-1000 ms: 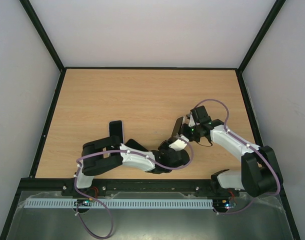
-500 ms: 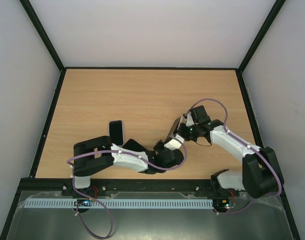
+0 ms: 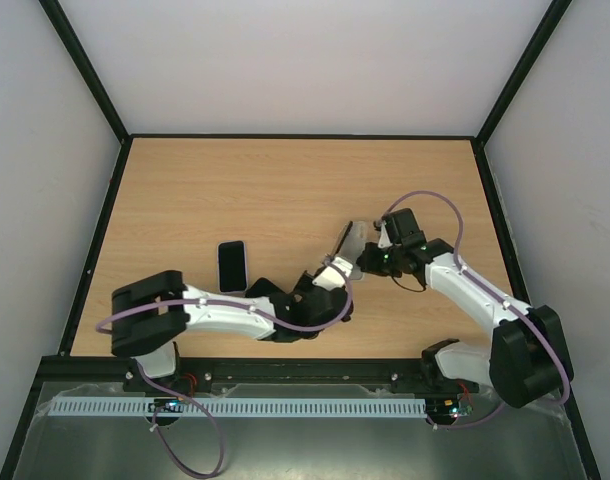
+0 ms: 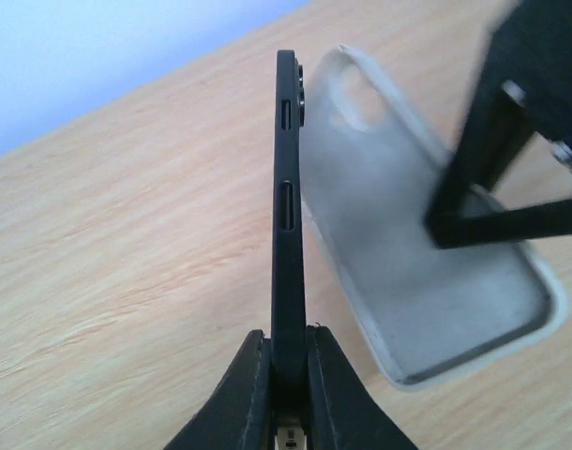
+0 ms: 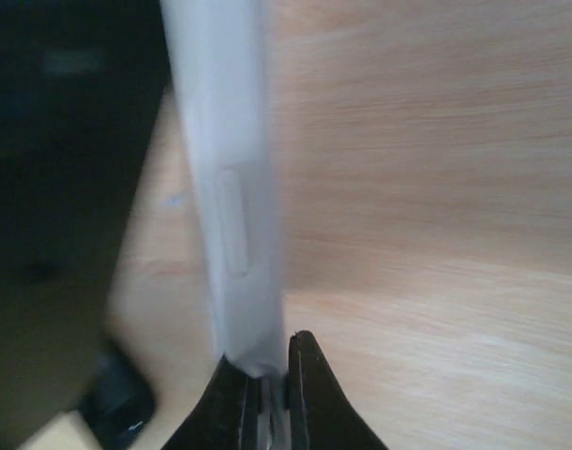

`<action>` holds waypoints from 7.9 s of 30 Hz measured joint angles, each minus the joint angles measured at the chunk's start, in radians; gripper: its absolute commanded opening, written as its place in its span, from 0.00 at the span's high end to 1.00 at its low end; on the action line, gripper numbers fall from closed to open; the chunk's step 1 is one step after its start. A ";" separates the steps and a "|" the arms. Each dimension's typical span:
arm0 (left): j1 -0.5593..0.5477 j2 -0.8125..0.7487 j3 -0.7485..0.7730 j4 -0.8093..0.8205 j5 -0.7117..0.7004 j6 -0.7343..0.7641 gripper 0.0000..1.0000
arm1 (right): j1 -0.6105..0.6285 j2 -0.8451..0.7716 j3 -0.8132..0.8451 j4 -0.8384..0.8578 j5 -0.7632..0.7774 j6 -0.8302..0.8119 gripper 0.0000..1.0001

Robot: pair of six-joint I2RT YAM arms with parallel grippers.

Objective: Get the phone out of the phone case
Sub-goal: Remove the phone case from the phone, then place the phone case at the center of the board, then place the phone at the center of the board, then move the phone to the center of the board, then pick up the phone at the center of the board.

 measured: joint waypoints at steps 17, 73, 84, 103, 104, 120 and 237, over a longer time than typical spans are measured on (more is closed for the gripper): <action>-0.023 -0.226 -0.061 -0.120 -0.093 -0.138 0.97 | -0.080 0.061 0.198 -0.031 0.338 -0.225 0.98; 0.220 0.313 0.531 -0.519 -0.164 0.070 0.98 | -0.754 -0.256 0.039 -0.014 -0.255 -0.651 0.31; 0.288 0.525 0.674 -0.694 -0.217 0.134 0.93 | -0.754 -0.275 -0.017 0.055 -0.341 -0.565 0.26; 0.313 0.557 0.755 -0.711 0.002 0.112 0.60 | -0.754 -0.235 -0.017 0.058 -0.335 -0.569 0.26; 0.314 0.557 0.755 -0.707 0.023 0.106 0.58 | -0.754 -0.235 -0.017 0.058 -0.335 -0.569 0.26; 0.355 -0.033 0.275 -0.543 0.479 -0.267 0.21 | -0.754 -0.221 -0.019 0.074 -0.334 -0.570 0.27; 0.321 -0.726 -0.349 -0.397 0.512 -0.604 0.04 | 0.198 0.058 0.149 -0.181 0.071 -1.013 0.21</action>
